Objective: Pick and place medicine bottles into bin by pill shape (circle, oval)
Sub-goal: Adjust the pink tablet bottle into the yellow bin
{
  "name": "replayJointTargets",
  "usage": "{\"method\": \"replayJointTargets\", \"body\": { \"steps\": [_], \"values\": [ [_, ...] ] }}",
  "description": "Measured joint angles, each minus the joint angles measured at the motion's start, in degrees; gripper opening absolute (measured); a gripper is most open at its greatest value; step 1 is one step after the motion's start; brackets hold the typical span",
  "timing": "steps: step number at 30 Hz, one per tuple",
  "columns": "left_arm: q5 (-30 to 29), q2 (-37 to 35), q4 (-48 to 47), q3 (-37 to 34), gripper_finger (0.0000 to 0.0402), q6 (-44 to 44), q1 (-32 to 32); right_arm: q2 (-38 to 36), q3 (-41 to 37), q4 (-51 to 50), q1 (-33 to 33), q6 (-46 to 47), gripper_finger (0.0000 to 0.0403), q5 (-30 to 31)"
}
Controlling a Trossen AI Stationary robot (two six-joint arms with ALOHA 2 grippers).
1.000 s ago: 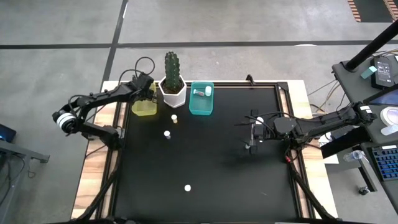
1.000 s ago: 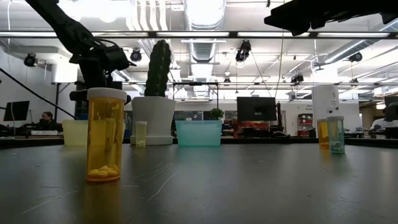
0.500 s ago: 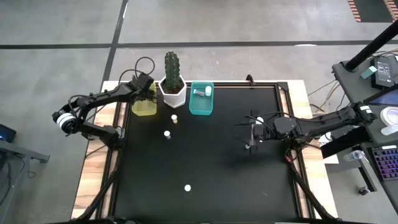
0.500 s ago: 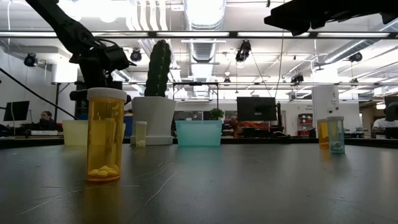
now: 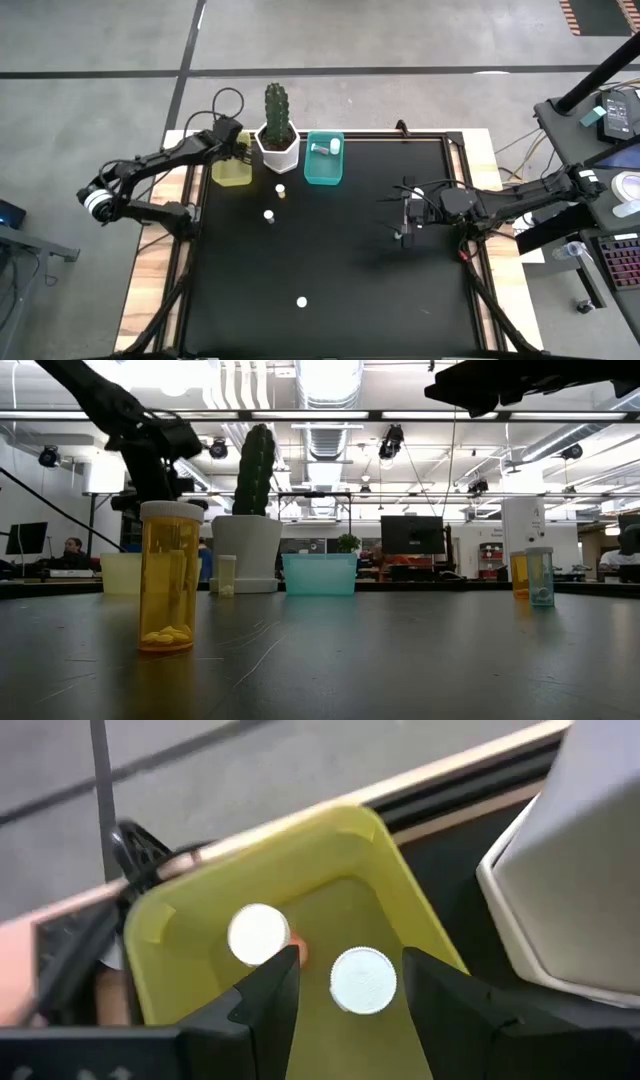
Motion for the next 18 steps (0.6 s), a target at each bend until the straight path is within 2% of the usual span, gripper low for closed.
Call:
{"method": "replayJointTargets", "body": {
  "steps": [4,9,13,18],
  "values": [
    [0.1,-4.89,-0.71,0.96,0.0162,0.72,-0.14,0.0,0.0,-0.02,0.0,-0.02,0.0231,0.0],
    [5.06,-12.54,-0.7,1.3,0.0162,0.6,-1.77,0.01,0.02,0.0,0.0,0.21,0.0231,0.02],
    [5.51,-18.96,-0.85,1.11,0.0162,0.19,-4.12,0.0,0.04,0.01,0.0,0.3,0.0231,0.02],
    [9.16,-25.98,-0.82,1.07,0.0162,-1.31,-8.62,-0.04,0.06,0.06,0.0,0.83,0.0231,0.69]
  ]
}}
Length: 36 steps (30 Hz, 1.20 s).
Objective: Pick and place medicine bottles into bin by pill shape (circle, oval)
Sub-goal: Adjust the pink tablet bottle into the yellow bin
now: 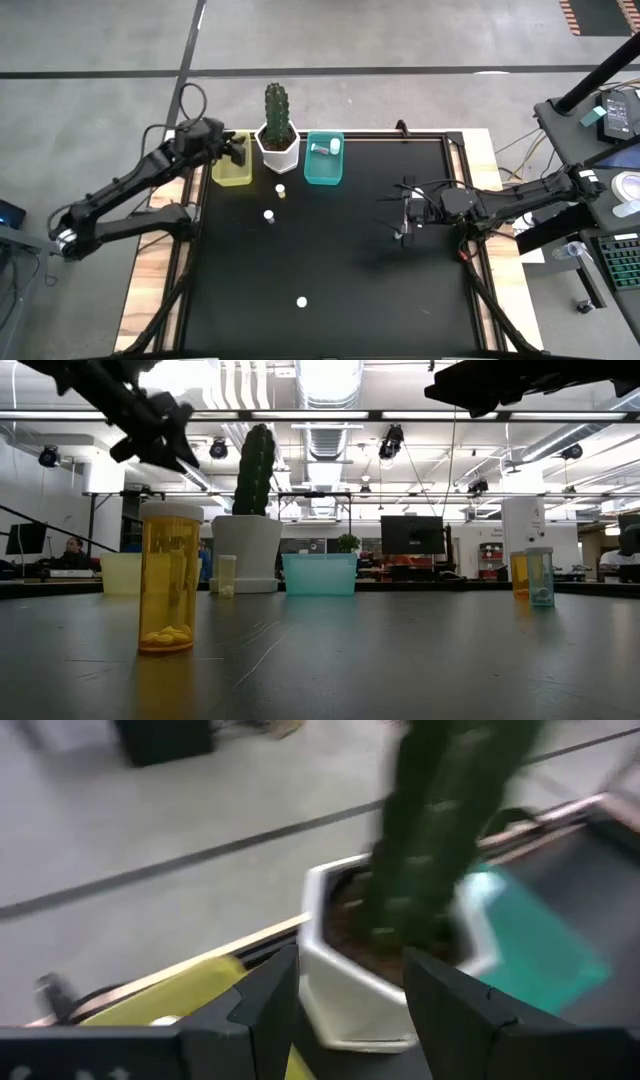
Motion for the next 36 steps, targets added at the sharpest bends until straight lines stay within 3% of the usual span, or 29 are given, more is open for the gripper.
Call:
{"method": "replayJointTargets", "body": {
  "steps": [5,11,22,29,36],
  "values": [
    [-0.08,-4.26,-0.01,-0.25,0.0162,-0.67,-4.25,0.0,0.0,-0.02,0.0,0.57,0.0231,1.38],
    [-1.99,-2.98,-1.76,-0.37,0.0142,0.36,-3.18,0.0,0.0,-0.02,0.0,0.96,0.0231,1.38],
    [-1.89,13.91,-11.25,10.79,0.0007,12.35,12.83,-0.02,0.0,-0.02,0.0,0.56,0.0231,1.43],
    [15.45,27.13,-16.41,15.25,0.0001,18.93,23.8,-0.02,0.0,-0.04,0.01,-0.05,0.0231,2.26],
    [15.2,37.68,-19.74,16.9,0.0001,23.0,25.0,-0.02,0.0,-0.09,0.0,-0.04,0.0231,2.26]
  ]
}}
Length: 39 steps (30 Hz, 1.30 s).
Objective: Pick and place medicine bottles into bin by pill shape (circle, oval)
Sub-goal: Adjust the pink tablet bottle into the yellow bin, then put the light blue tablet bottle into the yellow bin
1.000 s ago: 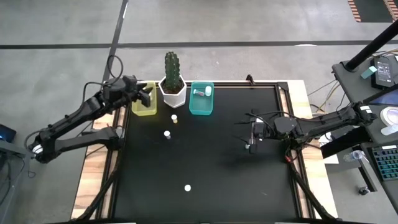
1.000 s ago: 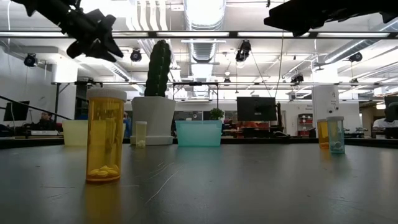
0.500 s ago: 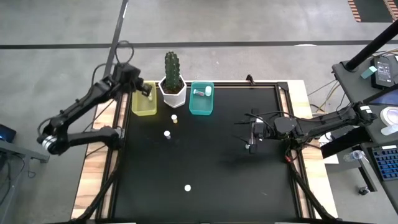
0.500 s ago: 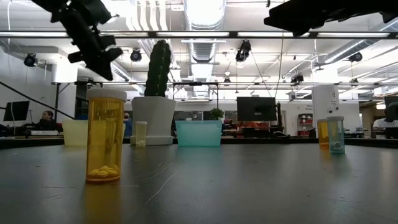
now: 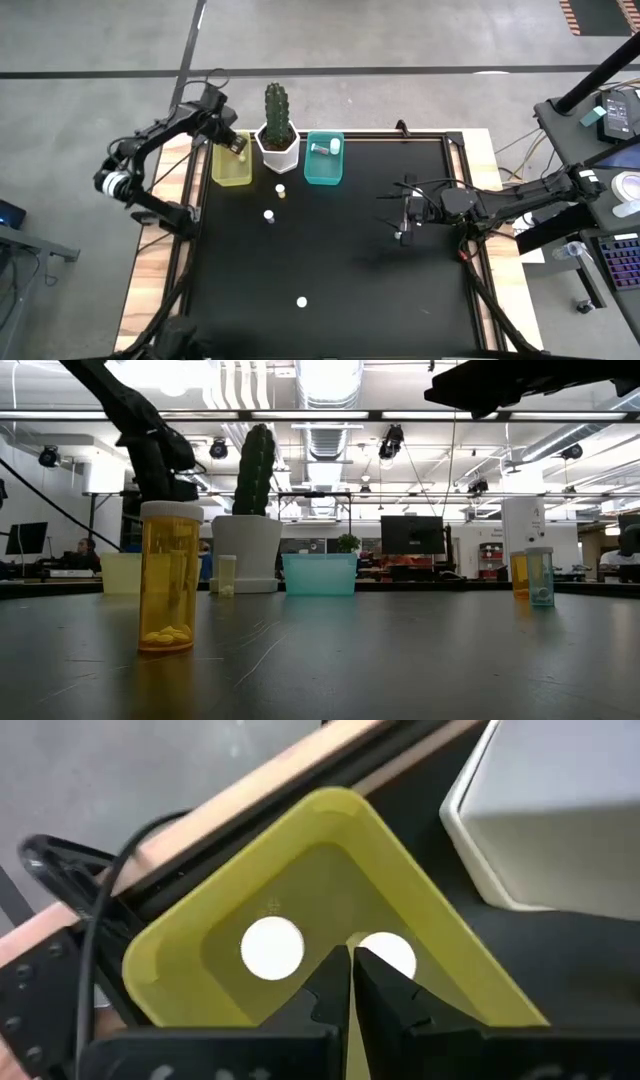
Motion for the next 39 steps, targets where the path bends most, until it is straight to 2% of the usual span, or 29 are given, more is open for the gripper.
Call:
{"method": "replayJointTargets", "body": {
  "steps": [3,7,29,39],
  "values": [
    [-0.72,1.34,0.2,0.71,0.0001,0.05,0.01,0.0,0.0,-0.02,0.01,0.11,0.0231,0.0],
    [-5.11,1.42,0.74,0.84,0.0001,0.53,0.09,0.0,0.0,-0.77,0.02,0.79,0.0231,0.0],
    [-7.66,6.47,4.13,-0.07,0.0,-1.69,0.01,-0.04,0.0,-1.27,0.02,1.16,0.0231,0.04],
    [-7.98,1.69,3.09,0.46,0.0,-2.06,-0.06,-0.04,0.0,-1.27,0.0,1.07,0.0231,0.04]
  ]
}}
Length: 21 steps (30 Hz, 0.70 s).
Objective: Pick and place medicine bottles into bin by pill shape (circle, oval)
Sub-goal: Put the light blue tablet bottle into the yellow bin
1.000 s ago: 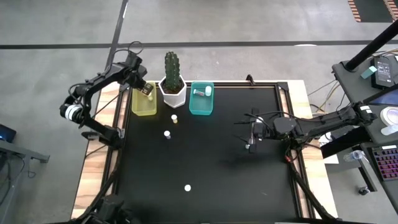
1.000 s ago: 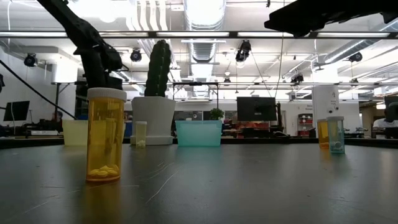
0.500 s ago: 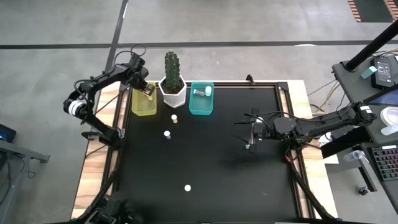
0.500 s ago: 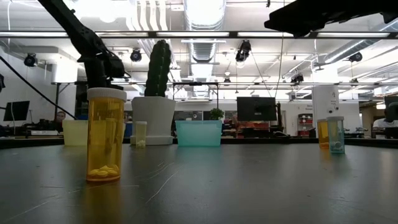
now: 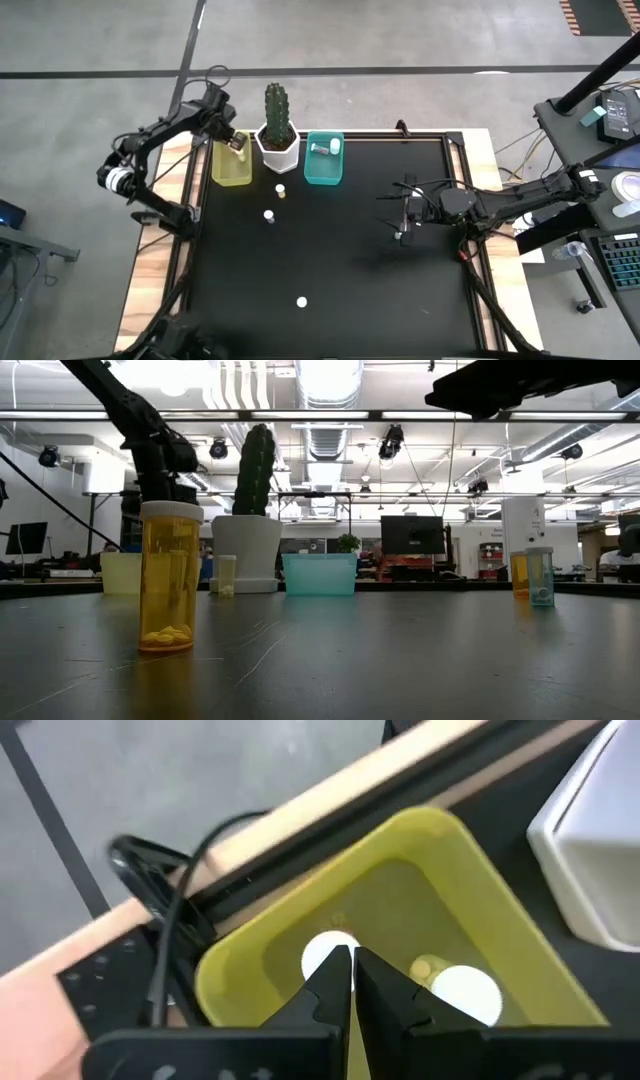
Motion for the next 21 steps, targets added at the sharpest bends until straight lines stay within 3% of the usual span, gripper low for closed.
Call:
{"method": "replayJointTargets", "body": {
  "steps": [9,21],
  "values": [
    [0.14,-10.55,-1.94,-0.59,0.0,-4.41,-5.55,0.0,0.0,0.02,0.02,-0.02,0.0231,0.02],
    [0.48,-30.85,-2.58,-1.91,0.0,-12.98,-27.38,0.0,0.0,0.09,0.02,0.48,0.0231,0.07]
  ]
}}
